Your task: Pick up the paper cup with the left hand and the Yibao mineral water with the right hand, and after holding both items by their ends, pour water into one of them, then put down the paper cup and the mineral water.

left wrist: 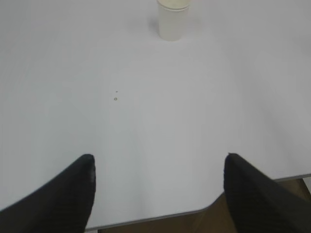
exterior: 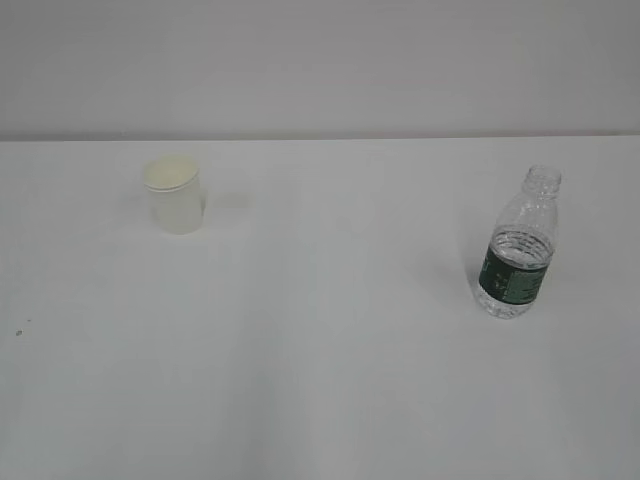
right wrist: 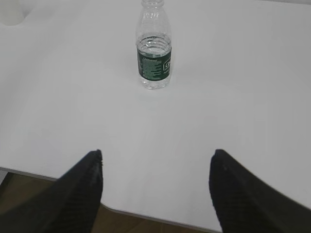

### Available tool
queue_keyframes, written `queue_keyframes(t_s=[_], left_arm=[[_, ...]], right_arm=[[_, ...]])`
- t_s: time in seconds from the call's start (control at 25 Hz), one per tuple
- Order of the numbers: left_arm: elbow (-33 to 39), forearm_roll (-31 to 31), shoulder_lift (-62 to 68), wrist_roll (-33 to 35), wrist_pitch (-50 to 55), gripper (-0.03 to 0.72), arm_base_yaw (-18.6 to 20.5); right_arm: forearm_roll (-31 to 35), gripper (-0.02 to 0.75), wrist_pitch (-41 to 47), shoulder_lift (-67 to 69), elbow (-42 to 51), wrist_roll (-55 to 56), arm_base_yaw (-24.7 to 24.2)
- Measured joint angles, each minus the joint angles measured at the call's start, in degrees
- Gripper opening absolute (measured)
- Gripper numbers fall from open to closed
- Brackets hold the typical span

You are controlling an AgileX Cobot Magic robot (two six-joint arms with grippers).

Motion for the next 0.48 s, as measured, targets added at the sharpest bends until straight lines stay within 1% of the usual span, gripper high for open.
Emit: queue_keyframes(t_s=[0.48], left_arm=[[0.0, -0.33, 0.0, 0.0, 0.0, 0.593, 0.0]], right_arm=[[0.36, 0.517, 0.28, 0.0, -0.75, 0.0, 0.0]])
